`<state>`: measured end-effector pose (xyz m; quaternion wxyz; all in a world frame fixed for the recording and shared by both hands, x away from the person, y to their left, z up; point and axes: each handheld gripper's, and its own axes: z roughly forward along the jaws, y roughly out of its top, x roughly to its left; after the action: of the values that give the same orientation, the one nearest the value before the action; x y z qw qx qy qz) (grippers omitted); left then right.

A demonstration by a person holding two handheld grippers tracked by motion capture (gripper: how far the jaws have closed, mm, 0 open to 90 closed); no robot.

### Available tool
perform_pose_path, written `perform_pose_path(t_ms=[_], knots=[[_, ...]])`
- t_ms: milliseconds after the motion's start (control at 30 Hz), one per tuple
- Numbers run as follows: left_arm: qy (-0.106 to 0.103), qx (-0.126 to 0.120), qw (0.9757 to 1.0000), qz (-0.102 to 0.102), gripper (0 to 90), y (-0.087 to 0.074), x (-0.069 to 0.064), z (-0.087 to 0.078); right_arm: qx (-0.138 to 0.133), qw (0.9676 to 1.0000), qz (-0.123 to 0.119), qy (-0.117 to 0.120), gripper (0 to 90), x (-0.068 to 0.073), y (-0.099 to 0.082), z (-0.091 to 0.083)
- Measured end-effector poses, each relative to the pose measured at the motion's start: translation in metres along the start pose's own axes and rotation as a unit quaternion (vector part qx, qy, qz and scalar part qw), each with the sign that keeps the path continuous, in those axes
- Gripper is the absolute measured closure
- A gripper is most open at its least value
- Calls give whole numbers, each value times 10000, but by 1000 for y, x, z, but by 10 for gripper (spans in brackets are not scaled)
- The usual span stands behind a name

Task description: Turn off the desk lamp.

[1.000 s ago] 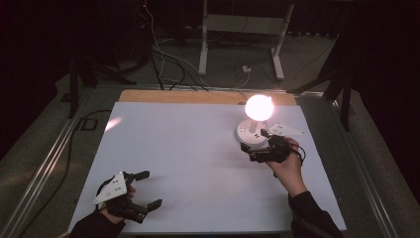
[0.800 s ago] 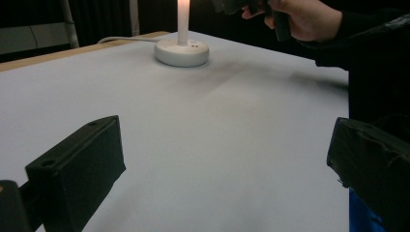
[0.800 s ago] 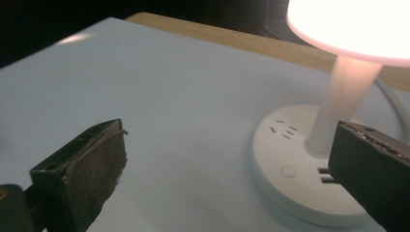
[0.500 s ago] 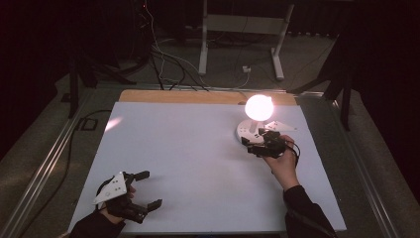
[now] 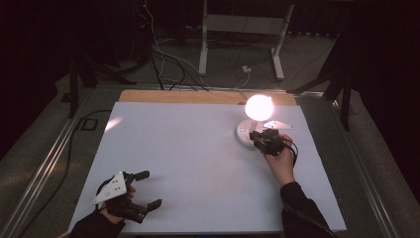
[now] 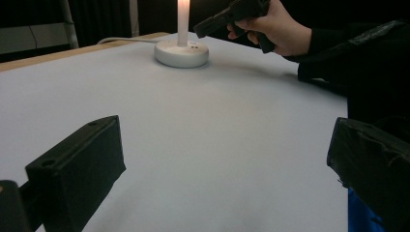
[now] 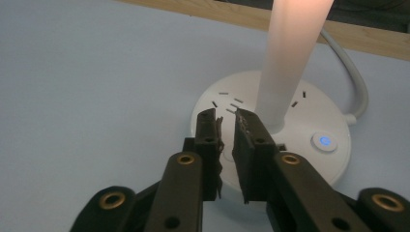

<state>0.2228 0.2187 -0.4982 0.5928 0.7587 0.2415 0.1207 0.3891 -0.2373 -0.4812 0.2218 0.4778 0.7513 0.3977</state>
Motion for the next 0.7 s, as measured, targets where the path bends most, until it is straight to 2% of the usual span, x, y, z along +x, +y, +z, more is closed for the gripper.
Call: perform_pose_path(t_ms=[167, 300, 700], knots=[[-1, -1, 10000, -5, 4, 0, 0, 0, 70, 9999, -16, -103, 864, -1, -1, 5], [-4, 25, 10000, -49, 5, 0, 1, 0, 187, 9997, 106, -117, 891, -2, -2, 11], [37, 13, 10000, -50, 5, 0, 1, 0, 269, 9992, 194, -232, 899, -2, -4, 20]])
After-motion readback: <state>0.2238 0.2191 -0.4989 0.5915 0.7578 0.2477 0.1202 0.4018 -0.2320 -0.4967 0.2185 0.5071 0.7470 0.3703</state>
